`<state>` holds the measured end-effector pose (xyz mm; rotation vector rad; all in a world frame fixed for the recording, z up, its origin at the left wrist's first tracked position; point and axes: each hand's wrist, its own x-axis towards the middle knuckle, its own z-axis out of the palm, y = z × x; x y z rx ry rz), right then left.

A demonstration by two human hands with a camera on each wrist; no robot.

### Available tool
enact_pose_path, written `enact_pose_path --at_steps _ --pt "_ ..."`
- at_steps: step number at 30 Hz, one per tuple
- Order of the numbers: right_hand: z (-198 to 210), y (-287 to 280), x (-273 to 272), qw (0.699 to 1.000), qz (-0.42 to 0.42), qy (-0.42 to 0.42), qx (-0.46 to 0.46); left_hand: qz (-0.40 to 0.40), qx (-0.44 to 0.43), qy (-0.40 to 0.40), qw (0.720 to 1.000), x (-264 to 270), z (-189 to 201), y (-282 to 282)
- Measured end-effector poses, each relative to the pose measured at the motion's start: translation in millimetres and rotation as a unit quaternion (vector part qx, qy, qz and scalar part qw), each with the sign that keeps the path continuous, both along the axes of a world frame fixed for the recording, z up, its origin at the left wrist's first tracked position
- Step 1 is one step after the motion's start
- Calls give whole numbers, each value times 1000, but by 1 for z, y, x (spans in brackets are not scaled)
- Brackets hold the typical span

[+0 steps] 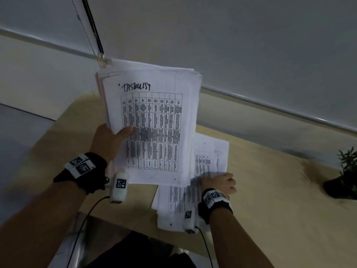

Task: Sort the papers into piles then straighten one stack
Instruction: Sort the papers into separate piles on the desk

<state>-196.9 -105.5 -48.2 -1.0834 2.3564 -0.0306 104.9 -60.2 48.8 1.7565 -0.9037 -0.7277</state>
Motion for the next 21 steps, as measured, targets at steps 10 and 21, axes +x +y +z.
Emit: enact_pose_path --at_steps 10,21 --pt "0 0 -3 988 -28 -148 -36 17 34 67 997 20 -6 15" --pt "154 -30 -84 933 96 -62 -340 -91 289 161 939 -29 -82 16"
